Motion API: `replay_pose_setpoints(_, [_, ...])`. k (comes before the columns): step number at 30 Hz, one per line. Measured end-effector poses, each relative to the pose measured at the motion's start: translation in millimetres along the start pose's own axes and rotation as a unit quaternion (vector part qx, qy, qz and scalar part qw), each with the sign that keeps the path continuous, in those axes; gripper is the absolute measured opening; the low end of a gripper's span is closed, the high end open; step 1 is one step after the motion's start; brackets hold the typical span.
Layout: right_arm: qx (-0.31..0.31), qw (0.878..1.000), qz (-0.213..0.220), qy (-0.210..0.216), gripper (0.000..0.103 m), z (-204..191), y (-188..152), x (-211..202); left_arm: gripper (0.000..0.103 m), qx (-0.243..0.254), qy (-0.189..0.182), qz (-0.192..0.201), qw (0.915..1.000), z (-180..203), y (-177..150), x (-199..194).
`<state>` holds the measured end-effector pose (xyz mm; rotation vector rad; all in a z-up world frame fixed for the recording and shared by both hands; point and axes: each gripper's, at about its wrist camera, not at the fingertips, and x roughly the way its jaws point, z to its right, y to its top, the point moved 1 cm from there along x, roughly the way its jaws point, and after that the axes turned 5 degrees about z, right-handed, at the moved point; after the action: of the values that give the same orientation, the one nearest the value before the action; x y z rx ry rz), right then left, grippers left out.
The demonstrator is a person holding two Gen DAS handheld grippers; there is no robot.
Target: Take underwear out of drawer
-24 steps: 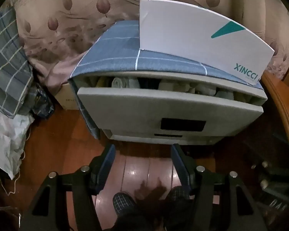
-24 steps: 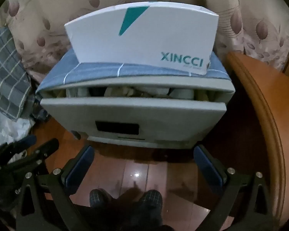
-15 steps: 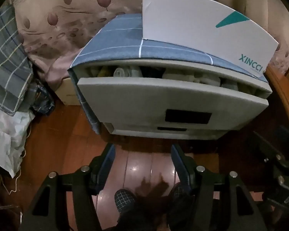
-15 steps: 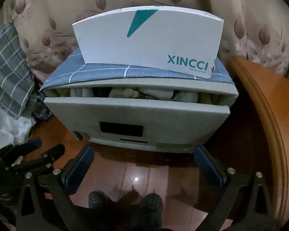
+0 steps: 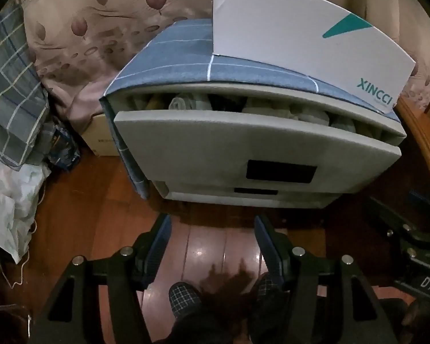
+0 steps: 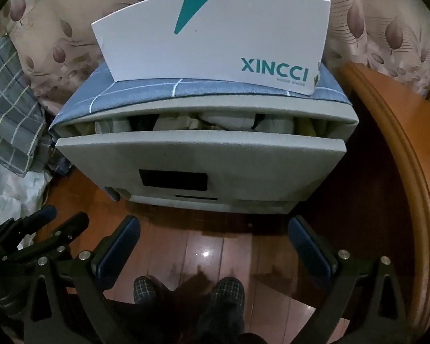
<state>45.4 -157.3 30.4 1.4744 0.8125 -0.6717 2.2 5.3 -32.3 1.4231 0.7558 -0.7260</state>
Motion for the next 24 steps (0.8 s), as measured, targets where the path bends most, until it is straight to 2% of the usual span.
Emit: replay_pose_setpoints(24, [0.01,1.0,-0.007,-0.003,0.102,8.0,-5.2,2.5,0.062,0.003,0.001,0.001,1.0,-0.7,-2.4,0.6])
